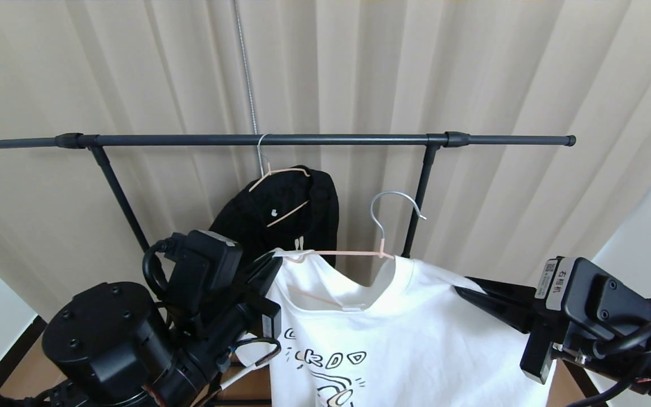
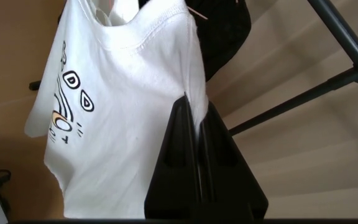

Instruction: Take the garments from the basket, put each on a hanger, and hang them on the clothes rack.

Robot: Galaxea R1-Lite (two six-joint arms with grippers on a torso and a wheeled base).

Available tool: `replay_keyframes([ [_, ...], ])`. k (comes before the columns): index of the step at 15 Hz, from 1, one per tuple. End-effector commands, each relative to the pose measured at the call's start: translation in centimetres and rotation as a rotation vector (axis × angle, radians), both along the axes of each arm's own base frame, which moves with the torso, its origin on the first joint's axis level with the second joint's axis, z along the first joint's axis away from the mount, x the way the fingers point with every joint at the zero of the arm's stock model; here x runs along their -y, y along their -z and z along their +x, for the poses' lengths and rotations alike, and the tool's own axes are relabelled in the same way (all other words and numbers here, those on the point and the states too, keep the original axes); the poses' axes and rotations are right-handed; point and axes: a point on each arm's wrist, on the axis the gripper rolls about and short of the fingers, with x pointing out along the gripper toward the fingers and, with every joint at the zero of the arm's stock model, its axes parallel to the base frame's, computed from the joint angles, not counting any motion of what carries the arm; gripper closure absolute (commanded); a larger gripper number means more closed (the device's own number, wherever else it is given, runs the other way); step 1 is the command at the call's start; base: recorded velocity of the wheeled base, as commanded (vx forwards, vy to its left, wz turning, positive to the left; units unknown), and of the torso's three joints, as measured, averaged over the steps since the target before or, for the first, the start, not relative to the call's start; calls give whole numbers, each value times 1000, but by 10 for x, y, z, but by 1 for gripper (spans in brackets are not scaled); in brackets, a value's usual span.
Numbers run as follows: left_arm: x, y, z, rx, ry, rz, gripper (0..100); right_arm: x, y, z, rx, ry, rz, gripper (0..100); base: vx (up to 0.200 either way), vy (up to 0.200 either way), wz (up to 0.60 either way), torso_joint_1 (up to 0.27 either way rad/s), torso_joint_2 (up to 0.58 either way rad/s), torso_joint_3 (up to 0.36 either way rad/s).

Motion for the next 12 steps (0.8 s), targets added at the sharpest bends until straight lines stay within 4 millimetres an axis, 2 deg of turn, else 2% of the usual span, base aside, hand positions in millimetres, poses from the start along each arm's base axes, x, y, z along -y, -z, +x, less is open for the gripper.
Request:
replay_keyframes([
  [1,1,-7,-4,19,15,-19,100,-2,2,2,-9,0,-6,100,0,0,0,0,0,0],
  [3,10,-24,-14,26,67,-30,100,-4,6,5,-25,-3,-18,100,0,0,0,0,0,0],
  [6,11,-32,-13,23,68,-33,100,-5,9,5,-38,-9,-24,100,0,0,0,0,0,0],
  [12,20,-45,-4,17,66,-58,100,-29,34,26,-76,-14,27,100,0,0,0,0,0,0],
])
